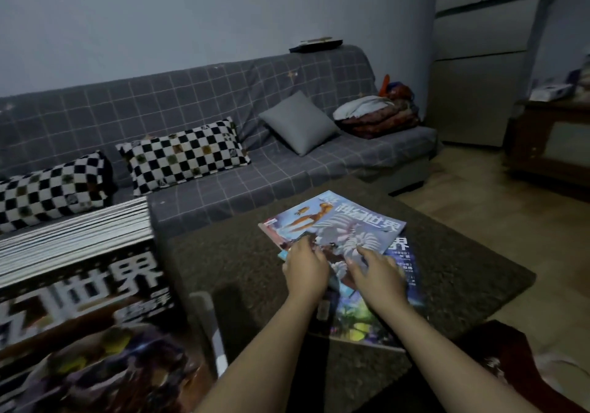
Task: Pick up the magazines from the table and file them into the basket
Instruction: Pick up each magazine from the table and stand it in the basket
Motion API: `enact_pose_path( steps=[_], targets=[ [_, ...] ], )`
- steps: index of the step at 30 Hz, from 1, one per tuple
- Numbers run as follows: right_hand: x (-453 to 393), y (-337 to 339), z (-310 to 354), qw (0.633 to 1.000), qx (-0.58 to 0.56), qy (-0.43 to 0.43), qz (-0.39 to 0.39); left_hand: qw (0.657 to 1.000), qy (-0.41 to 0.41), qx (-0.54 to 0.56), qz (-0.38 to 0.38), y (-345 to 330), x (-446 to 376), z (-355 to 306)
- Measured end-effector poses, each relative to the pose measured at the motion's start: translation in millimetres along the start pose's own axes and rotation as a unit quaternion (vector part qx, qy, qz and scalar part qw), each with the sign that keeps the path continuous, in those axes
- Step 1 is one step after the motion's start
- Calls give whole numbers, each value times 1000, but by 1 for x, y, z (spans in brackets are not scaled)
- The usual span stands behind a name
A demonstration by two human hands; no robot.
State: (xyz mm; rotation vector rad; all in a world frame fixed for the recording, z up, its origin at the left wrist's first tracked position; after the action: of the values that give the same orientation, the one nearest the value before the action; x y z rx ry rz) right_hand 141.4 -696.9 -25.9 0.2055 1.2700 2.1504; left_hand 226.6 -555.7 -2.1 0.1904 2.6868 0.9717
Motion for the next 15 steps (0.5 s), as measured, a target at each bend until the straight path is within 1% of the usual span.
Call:
enact_pose_path(
  steps=[3,5,7,11,13,15],
  targets=[
    [-20,-22,-20,998,54,-30,20,997,18,-68,23,-33,-40,22],
    [-25,-34,-25,994,107,-23,18,988,7,-145,43,-52,-61,35],
    [-27,-38,-25,992,122,-15,8,980,-1,-193,42,-59,-73,42],
    [-28,-39,-27,992,122,-19,19,976,14,-214,27,-57,-81,42],
    [-28,-37,-29,994,105,-26,26,977,40,-208,39,-50,-79,42],
    [-25,-33,-32,996,80,-38,29,979,48,-189,56,-44,-72,35]
  ],
)
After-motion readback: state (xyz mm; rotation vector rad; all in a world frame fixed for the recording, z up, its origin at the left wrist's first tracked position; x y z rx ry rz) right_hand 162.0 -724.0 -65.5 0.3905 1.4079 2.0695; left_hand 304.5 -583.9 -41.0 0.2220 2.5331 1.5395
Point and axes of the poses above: each hand's wrist, its own x-axis away from the middle knuckle, its own y-axis out of the back of the hand, z = x × y, the point moved 9 cm from there along -x, towards the middle knuckle, and after that the axes turned 4 degrees about x, right-handed, at the moved point
